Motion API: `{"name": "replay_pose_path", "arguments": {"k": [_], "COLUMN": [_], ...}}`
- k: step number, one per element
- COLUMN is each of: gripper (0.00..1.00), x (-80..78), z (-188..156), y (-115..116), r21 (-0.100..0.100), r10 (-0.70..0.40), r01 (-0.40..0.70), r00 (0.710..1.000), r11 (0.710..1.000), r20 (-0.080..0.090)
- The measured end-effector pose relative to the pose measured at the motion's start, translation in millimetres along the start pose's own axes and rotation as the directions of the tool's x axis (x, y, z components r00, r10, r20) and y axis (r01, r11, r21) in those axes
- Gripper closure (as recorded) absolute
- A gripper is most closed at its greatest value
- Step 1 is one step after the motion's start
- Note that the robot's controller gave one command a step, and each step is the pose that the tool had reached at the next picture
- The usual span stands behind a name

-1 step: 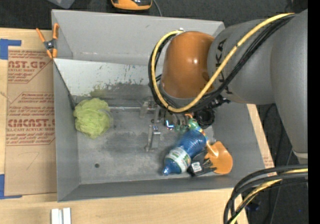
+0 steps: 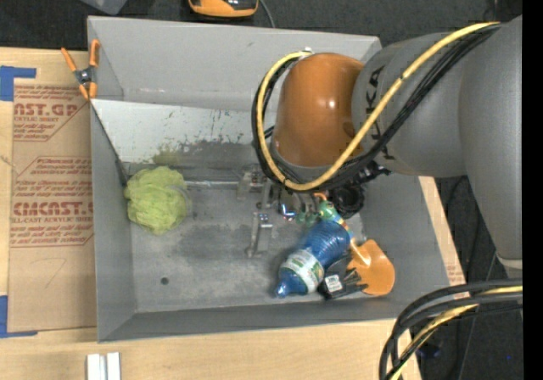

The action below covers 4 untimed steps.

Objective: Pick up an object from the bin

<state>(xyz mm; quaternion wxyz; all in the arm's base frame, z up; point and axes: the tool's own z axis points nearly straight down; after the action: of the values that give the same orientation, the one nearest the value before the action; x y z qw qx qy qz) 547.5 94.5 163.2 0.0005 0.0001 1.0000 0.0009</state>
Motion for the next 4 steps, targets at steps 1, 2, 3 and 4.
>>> {"name": "replay_pose_path", "arguments": {"k": [1, 2, 3, 4], "gripper": [0.00, 0.00, 0.00, 0.00], "x": [26.9, 23.8, 33.8, 23.0], "z": [37.0, 35.8, 94.5, 66.3], "y": [-26.0, -26.4, 2.3, -74.2], "r21": [0.001, 0.000, -0.002, -0.004], "r10": [-0.040, -0.058, -0.251, -0.447], "r01": [0.040, 0.058, 0.251, 0.447], "r00": [0.999, 0.998, 0.968, 0.894], "r11": [0.999, 0.998, 0.968, 0.894], "r20": [-0.004, 0.000, -0.003, 0.005]}}
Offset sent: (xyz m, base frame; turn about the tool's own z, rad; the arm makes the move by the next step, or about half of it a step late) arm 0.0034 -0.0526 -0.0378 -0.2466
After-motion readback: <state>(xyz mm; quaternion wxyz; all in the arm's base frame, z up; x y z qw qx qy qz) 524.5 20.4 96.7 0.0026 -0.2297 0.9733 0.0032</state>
